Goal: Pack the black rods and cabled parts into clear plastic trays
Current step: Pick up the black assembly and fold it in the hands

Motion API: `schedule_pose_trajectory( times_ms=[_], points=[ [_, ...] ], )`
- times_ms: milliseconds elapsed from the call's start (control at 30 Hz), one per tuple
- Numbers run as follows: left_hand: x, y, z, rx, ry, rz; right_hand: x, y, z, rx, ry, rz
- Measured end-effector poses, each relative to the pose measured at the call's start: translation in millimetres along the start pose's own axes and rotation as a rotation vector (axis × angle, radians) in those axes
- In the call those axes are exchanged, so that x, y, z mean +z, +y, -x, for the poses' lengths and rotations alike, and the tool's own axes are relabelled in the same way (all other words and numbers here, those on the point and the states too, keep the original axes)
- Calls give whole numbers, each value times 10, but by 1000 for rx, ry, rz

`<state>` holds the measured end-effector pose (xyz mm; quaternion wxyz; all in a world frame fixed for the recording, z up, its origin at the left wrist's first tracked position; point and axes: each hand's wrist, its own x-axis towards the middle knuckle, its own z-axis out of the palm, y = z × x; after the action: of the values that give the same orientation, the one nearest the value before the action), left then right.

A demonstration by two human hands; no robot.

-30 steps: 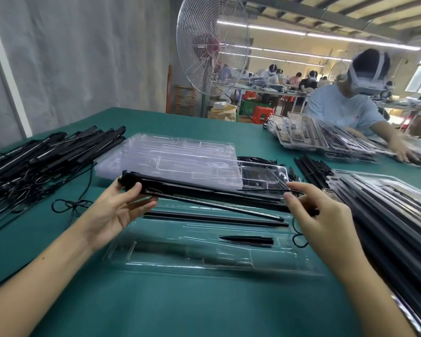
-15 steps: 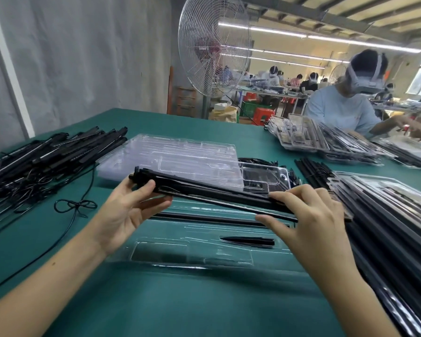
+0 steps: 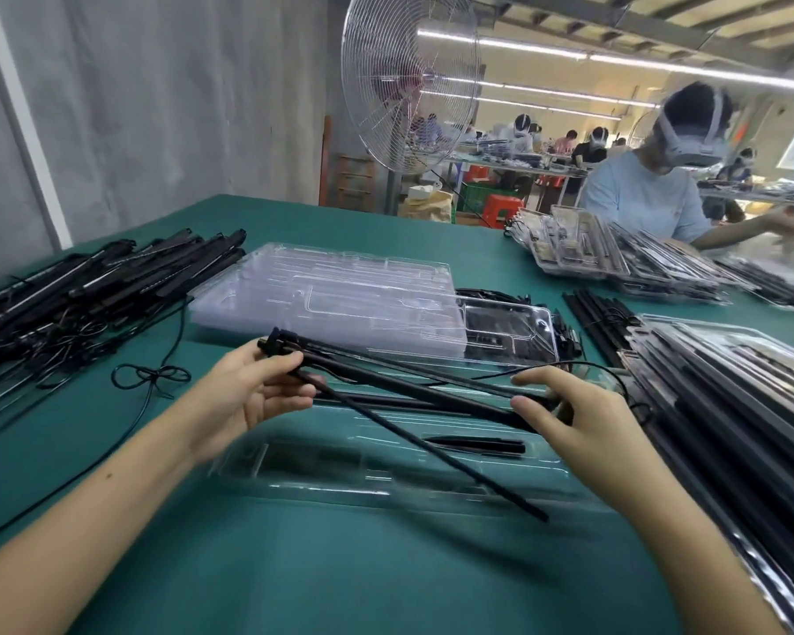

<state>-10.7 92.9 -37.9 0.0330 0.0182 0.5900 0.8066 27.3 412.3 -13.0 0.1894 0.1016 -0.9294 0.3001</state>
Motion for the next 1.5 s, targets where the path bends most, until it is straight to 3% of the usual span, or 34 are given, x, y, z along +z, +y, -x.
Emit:
schedule_pose_trajectory(
  times_ms=[467, 733, 933, 1100, 1500],
  points=[
    [-94, 128, 41, -91, -196, 2, 0, -60, 24, -124, 252, 35],
    [-105, 195, 23, -108, -45, 101, 8, -118, 33, -292, 160, 47],
    [-245, 177, 2, -4, -128, 92, 85, -122, 27, -300, 75, 61],
    [-255, 105, -22, -21, -170, 103, 60, -66, 20, -156, 75, 115],
    [-183, 5, -64, -92, -64, -4, 27, 198, -39, 135, -209, -163]
  ],
)
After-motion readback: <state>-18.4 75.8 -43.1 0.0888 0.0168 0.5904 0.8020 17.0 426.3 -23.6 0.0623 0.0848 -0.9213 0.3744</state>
